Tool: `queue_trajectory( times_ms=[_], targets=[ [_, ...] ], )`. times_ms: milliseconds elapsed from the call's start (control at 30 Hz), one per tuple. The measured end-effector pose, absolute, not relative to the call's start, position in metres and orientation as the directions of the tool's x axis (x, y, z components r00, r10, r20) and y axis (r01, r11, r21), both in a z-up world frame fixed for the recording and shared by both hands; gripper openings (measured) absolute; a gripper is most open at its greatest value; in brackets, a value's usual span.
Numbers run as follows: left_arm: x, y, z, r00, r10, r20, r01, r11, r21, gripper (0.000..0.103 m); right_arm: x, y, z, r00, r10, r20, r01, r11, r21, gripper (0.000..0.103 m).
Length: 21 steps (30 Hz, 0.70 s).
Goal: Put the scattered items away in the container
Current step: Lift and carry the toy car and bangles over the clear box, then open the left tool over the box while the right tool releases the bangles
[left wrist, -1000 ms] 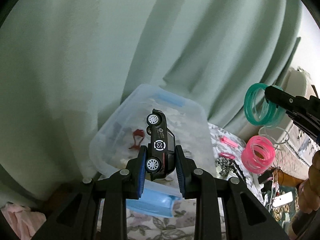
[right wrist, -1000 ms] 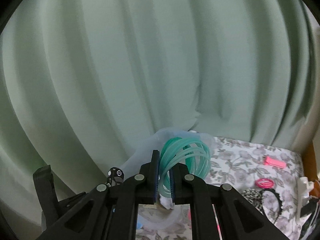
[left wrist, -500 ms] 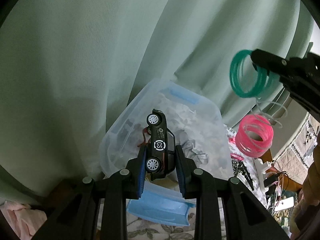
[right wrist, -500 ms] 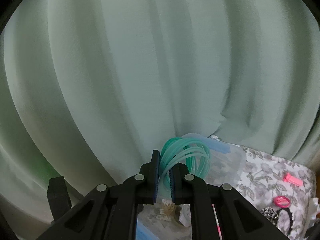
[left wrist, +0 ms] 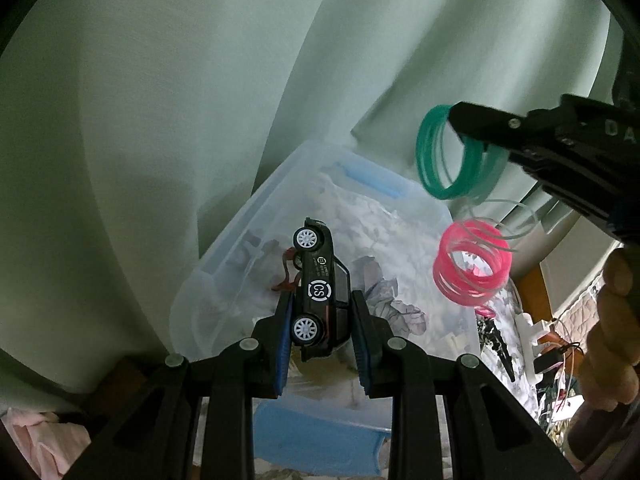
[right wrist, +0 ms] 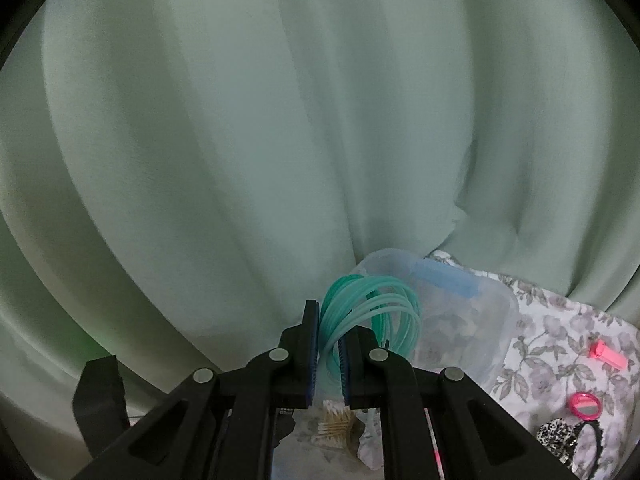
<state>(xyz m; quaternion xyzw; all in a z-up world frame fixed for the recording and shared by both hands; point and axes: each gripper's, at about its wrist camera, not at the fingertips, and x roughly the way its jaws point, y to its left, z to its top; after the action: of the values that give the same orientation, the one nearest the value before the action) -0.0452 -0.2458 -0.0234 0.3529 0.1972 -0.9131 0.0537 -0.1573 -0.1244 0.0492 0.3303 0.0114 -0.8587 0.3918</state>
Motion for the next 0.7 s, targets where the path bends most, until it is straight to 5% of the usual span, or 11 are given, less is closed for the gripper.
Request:
queue_trajectory(
  times_ms=[700],
  targets=[
    [-0.075, -0.23, -0.042, -0.695, 0.076, -0.715, 0.21, -0.929, -0.304, 0.028, -0.197, -0.121, -0.003, -0.407, -0.61, -0.68, 0.633, -0.725, 0.271, 0.014]
  ],
)
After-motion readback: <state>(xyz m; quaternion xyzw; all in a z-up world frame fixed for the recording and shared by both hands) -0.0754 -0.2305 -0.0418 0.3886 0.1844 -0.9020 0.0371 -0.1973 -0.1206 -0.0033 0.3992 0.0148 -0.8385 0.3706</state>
